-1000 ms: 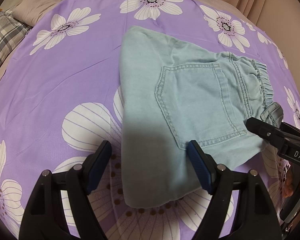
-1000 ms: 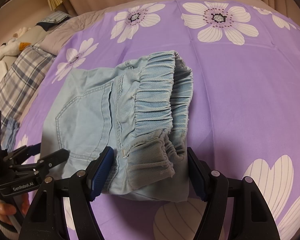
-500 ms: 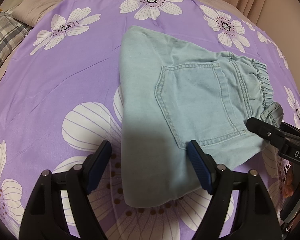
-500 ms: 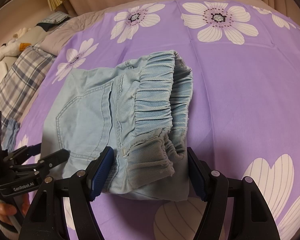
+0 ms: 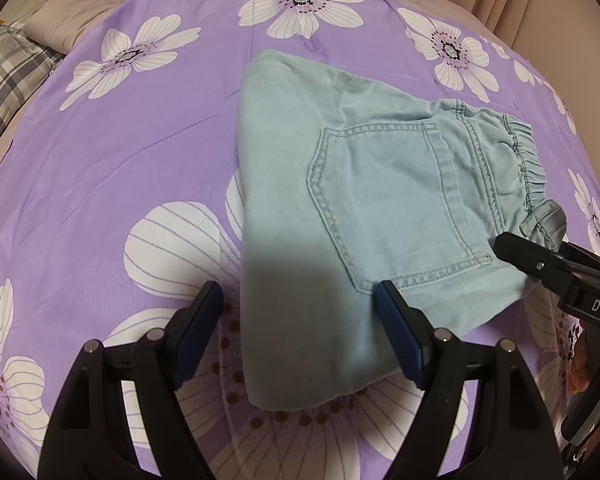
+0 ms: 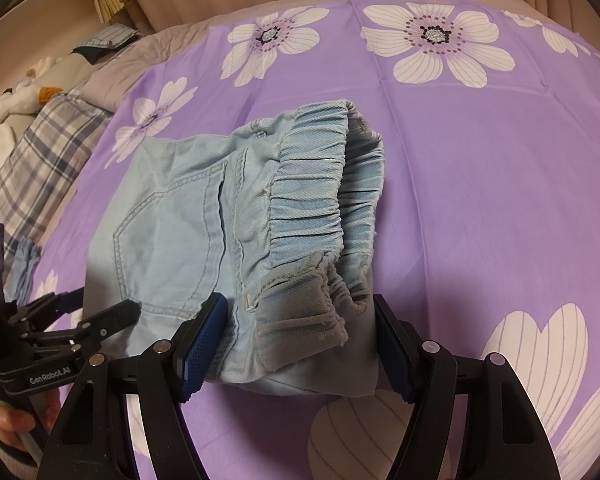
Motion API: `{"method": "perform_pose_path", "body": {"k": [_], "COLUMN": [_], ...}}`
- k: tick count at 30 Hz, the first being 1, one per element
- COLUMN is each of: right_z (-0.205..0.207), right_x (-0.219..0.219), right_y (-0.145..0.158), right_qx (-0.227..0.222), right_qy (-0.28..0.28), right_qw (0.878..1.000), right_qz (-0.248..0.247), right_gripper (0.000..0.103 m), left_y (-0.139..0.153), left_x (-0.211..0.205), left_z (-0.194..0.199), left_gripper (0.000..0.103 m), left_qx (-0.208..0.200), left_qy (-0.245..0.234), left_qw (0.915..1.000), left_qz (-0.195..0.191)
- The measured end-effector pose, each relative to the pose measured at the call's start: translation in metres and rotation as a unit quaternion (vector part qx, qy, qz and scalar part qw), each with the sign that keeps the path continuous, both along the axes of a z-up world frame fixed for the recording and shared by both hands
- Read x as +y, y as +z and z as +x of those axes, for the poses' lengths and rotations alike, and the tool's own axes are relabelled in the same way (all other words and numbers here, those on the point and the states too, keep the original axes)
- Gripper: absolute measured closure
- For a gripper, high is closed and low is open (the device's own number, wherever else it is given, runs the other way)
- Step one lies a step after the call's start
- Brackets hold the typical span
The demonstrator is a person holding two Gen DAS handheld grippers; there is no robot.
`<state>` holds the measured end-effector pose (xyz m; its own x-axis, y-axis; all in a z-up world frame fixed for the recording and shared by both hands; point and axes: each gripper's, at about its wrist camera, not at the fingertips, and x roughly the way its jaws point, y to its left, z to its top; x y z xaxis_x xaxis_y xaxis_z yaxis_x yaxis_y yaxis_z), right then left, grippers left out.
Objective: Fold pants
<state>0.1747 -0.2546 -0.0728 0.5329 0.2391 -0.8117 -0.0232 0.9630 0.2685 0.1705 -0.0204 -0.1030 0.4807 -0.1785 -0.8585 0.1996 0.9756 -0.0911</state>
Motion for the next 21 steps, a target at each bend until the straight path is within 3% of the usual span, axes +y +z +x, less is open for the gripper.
{"method": "perform_pose_path", "body": {"k": [21], "right_z": [-0.0010], "right_x": [-0.0018], "right_y": [0.0001], "right_qx": [0.000], "right_qy": [0.000], "right_qw": [1.000], "right_qz": [0.001], "right_gripper": [0.032], "left_y": [0.0000], "left_x": [0.0000], "left_z": [-0.0001], "left_gripper": [0.024], "left_qx": [0.000], "left_qy": [-0.001], "left_qw": [1.0000], "left_qz": [0.000]}}
